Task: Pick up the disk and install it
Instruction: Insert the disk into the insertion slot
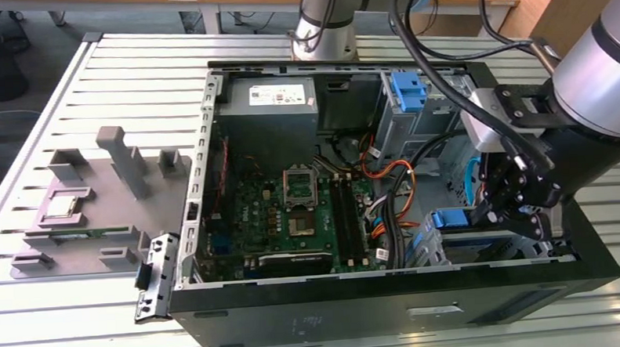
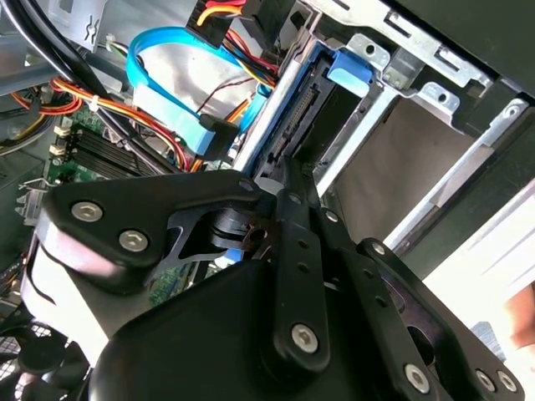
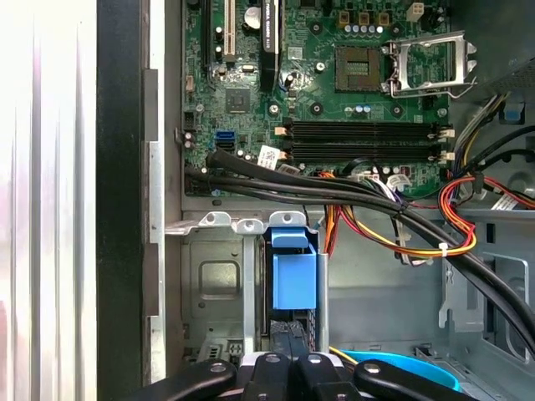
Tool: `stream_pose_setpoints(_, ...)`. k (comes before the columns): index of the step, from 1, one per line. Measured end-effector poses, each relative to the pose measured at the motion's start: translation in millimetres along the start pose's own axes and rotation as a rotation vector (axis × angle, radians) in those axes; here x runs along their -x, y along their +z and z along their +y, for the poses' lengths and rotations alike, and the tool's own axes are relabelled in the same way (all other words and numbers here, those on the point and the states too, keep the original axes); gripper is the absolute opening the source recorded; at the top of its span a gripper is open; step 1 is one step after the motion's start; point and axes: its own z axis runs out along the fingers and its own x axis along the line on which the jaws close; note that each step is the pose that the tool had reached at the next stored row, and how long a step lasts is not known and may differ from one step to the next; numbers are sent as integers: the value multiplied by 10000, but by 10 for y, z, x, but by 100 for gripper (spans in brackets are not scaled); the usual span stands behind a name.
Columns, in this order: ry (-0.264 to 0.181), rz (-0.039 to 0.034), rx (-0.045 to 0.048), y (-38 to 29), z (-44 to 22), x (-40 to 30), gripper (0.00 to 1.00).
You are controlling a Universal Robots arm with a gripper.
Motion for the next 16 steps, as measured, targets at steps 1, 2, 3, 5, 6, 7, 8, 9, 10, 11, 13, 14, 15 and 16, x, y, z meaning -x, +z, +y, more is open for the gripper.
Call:
stream_pose_setpoints(1,1,0,5,-13,1,1,11)
stream_pose_setpoints(2,1,-1,10,-26,1,1,11)
stream_pose_setpoints(3,0,-1,15,-40,0,2,11)
stream_pose_setpoints(5,1,-1,25,-73,1,4,11)
stream_pose_setpoints(6,1,0,30,-91,1,5,11)
stream_pose_setpoints(7,1,0,35,-109,1,6,11)
stream_pose_setpoints(8,2,0,40,-127,2,7,11)
stream_pose_setpoints(9,2,1,45,-146,2,8,11)
stream_pose_setpoints(10,2,1,50,-168,2,9,11)
stream_pose_setpoints(11,2,0,54,-189,3,10,11)
stream_pose_setpoints(13,3,1,61,-234,3,13,11)
stream_pose_setpoints(14,3,1,64,-259,4,14,11)
stream_pose_setpoints(15,3,0,67,-284,4,16,11)
stream_pose_setpoints(16,3,1,70,-307,5,17,11)
